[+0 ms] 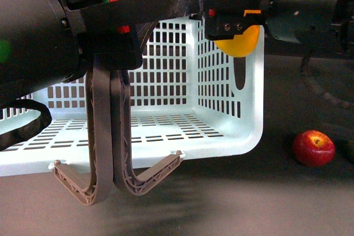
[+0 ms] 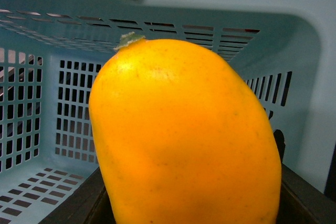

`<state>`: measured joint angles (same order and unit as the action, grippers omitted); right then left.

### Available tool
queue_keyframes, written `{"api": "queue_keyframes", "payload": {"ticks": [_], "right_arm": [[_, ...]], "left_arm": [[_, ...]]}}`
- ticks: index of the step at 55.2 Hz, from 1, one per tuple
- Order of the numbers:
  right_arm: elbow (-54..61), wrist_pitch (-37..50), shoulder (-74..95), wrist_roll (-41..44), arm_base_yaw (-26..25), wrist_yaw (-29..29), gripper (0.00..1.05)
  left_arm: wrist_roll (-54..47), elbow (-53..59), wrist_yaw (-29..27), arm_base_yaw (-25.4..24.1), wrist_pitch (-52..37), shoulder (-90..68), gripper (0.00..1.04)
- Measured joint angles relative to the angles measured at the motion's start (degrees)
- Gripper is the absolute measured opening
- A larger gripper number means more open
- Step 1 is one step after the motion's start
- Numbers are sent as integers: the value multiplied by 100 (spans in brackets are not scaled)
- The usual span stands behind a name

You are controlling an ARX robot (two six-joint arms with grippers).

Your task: Pick mango with right arm and hold basket with left

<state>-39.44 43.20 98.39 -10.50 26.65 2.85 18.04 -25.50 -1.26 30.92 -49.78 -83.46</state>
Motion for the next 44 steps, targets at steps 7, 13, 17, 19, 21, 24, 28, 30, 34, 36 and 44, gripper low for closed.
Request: {"api": "queue_keyframes", "payload": {"ticks": [7,13,17,19,21,24,28,30,34,36,44], "right_arm": [[-26,72,125,-20,66,-57,65],[-9,188,101,-17,87,-179,82],[66,247,-17,-2,85,-302,91],[144,280,-125,31,81,-428,96],[240,317,-249,98,74,-623,99],[393,354,-457,229,48,-927,97],[667,348,-859,264,-26,-1268,96],[822,341,-1095,278,-76,-1379,97],[1196,199,-1755,284,-199,-1646,97],[1456,-11,-2282,260,-269,-1759,97],[2090,-590,-3685,278,-361,-2168,97]], "left_arm": [[0,0,0,0,0,0,9],[2,0,0,0,0,0,9],[2,0,0,0,0,0,9],[0,0,0,0,0,0,9],[-15,0,13,0,2,0,9],[-15,17,35,2,4,-2,9],[13,33,20,7,4,-2,9],[2,42,39,7,2,-9,9],[11,44,-7,4,2,-9,9],[0,44,-26,4,2,-9,9],[4,44,-9,4,2,-9,9]]}}
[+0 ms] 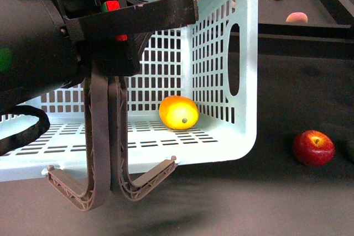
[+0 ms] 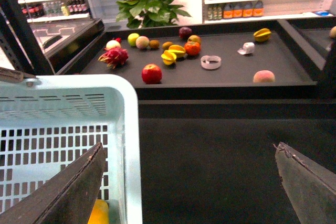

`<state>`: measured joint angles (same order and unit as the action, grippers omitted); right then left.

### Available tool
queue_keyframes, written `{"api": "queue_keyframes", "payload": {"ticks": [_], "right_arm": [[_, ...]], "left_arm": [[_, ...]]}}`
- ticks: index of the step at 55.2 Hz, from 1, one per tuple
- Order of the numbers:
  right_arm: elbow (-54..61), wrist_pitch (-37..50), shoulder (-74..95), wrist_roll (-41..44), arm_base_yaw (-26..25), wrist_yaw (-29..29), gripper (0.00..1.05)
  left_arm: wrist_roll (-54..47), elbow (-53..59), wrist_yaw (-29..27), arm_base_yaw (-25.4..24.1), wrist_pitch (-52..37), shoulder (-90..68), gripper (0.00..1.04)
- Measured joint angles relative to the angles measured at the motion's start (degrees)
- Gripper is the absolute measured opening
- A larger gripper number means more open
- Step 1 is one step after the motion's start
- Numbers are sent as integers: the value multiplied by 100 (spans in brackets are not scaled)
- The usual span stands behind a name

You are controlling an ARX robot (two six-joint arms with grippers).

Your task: Pick mango with right arm and hold basket with left

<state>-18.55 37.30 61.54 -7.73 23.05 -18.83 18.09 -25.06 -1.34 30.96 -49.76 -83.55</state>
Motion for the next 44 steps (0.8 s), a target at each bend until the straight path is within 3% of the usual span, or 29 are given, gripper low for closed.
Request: {"api": "queue_keyframes", "payload": {"ticks": [16,35,44], "right_arm": [[855,-1873,-2647,-267,133,-791,97],[892,-1928,-2870,-317,166,-796,96],[1220,-1517,-3257,446,-280,-33,71]], "left_arm": [[0,0,24,2,0,0,9],[0,0,9,0,0,0,9],[0,0,9,2,0,0,9]]}}
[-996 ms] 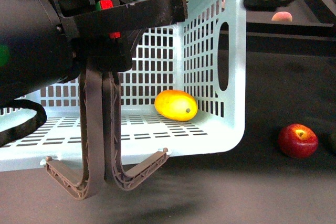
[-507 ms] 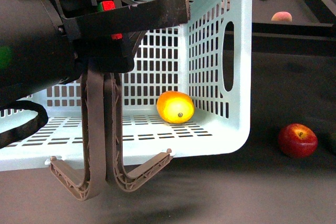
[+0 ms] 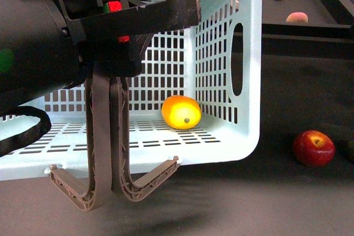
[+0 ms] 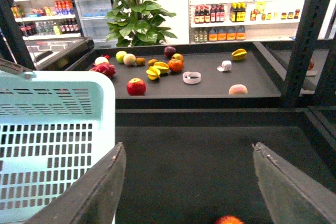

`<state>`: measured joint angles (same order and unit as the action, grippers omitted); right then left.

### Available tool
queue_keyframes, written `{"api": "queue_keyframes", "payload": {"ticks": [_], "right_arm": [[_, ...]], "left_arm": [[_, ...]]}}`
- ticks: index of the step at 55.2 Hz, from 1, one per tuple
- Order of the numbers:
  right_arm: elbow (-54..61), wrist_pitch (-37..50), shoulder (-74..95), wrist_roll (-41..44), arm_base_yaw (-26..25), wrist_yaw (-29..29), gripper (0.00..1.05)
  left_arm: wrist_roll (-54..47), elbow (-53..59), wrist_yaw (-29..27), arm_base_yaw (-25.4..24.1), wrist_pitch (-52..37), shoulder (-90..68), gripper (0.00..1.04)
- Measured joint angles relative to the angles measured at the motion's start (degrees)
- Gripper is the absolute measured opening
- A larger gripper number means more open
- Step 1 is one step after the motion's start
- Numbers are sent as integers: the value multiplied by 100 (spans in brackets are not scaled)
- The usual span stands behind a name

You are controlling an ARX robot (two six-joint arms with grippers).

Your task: Pick mango with right arm and hold basket with left

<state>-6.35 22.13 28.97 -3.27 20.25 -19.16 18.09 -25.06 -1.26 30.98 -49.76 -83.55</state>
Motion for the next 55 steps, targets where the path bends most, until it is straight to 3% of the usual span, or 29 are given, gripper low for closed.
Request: {"api": "queue_keyframes", "payload": {"ticks": [6,14,22,27,31,35,50,55], "right_arm": [[149,-190,-339,186,-363,304,54],[295,-505,-824,284,-868,822,22],[369,-691,-1095,302,-1123,1062,1],[411,-809,-1257,310,-1274,1215,2],[501,-839,-1414,313,-1700,1788,2],[610,-883,-1558,310,-1967,1858,2],[610,-1263,-1967,313,-2013,1908,2],[605,-2076,-2575,315,-2013,1926,2]], "left_arm": [[9,0,-2,-2,0,0,9],[4,0,4,-2,0,0,9],[-2,0,0,-2,0,0,9],[0,0,2,-2,0,0,9],[2,0,2,-2,0,0,9],[-4,0,0,-2,0,0,9],[0,0,0,-2,0,0,9],[0,0,7,0,0,0,9]]}}
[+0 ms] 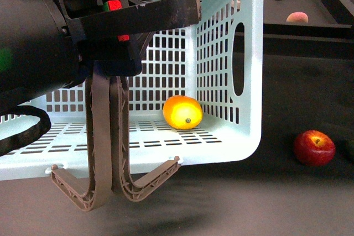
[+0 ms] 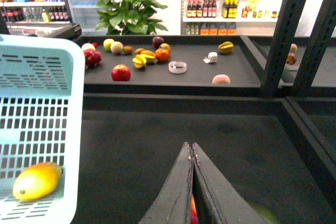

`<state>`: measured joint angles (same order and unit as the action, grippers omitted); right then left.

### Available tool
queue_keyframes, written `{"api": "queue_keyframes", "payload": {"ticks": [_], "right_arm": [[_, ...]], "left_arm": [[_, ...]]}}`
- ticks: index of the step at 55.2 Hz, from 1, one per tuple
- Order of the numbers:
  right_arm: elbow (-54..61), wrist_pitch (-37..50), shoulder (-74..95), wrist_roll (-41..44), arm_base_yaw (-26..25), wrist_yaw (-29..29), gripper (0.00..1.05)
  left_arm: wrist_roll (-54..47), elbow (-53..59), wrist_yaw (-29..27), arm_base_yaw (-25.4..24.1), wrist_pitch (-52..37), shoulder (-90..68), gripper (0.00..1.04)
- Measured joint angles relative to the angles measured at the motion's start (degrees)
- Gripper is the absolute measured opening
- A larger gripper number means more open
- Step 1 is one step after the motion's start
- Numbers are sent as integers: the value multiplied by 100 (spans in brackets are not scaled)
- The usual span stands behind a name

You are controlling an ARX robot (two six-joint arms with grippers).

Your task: Pick mango with right arm and hold basket with left

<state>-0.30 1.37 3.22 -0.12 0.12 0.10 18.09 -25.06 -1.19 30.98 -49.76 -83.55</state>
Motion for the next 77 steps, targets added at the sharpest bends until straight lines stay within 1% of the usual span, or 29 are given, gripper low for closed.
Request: {"api": "queue_keyframes", "payload": {"ticks": [5,39,42,50,53,54,57,59,62,64,65,67,73,77], "right_arm": [[0,-103,-289,0,0,0,2],[0,-125,-291,0,0,-2,2],[0,-125,-291,11,0,-2,8],[0,-125,-291,9,0,-2,33],[0,-125,-291,11,0,-2,40],[0,-125,-291,11,0,-2,45],[0,-125,-291,11,0,-2,52],[0,-125,-291,11,0,2,59],[0,-125,-297,11,0,0,66],[0,-127,-299,11,0,0,74],[0,-127,-299,11,0,0,75],[0,-127,-299,9,0,-2,82],[0,-127,-299,4,0,-2,99],[0,-127,-299,11,0,-2,97]], "left_arm": [[4,2,-13,-2,0,0,9],[2,2,-7,0,0,0,9],[2,2,-4,0,0,0,9],[0,2,-7,0,0,0,9],[-13,2,-66,4,0,-2,9],[-105,-13,-415,33,37,-26,9],[-146,-85,-907,33,164,-120,9],[-125,-205,-1338,-7,254,-262,9],[2,-354,-1646,-105,337,-417,9],[219,-496,-1880,-236,420,-573,9],[286,-535,-1923,-271,442,-612,9],[546,-691,-2105,-420,514,-765,9],[1252,-1067,-2371,-820,756,-1099,9],[1851,-1268,-2446,-1058,907,-1294,9]]}}
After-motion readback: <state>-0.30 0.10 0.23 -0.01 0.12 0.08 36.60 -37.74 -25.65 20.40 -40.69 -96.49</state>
